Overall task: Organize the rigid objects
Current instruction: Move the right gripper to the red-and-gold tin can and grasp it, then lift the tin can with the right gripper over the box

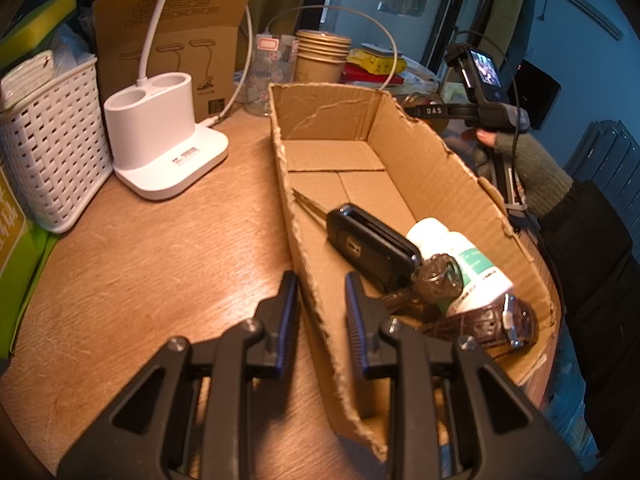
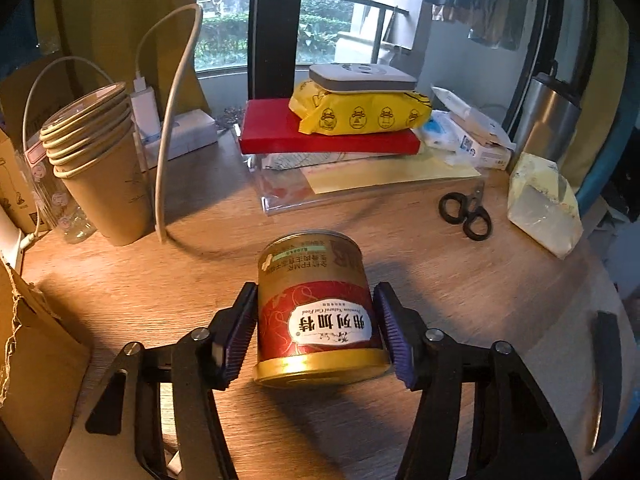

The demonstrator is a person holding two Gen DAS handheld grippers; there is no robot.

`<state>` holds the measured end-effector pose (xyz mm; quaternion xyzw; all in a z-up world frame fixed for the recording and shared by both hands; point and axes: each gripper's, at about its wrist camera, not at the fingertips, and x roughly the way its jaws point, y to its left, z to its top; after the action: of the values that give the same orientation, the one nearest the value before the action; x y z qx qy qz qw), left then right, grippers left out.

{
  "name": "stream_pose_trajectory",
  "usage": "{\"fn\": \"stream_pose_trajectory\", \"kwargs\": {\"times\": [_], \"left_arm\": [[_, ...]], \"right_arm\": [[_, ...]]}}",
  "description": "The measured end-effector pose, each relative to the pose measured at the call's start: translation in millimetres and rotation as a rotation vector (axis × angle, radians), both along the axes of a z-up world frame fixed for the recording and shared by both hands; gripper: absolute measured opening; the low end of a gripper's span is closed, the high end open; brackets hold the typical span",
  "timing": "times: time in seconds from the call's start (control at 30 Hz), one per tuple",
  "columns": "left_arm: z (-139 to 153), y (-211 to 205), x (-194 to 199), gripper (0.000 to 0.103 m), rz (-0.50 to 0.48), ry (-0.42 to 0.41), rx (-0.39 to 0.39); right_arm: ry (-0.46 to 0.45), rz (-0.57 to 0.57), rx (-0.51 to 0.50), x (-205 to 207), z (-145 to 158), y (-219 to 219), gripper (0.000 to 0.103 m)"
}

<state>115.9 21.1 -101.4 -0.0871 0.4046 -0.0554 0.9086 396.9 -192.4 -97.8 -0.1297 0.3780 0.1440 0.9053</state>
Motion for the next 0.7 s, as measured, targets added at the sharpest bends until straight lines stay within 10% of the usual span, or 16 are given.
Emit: {"fn": "stream_pose_trajectory", "kwargs": {"times": [0.7], "left_arm": [[-1.6,0.8,2.1,0.026,0.001,-0.001,-0.001]], "right_arm": [[-0.081,0.058,0.05,-57.7,34.0,1.5,0.057]]}}
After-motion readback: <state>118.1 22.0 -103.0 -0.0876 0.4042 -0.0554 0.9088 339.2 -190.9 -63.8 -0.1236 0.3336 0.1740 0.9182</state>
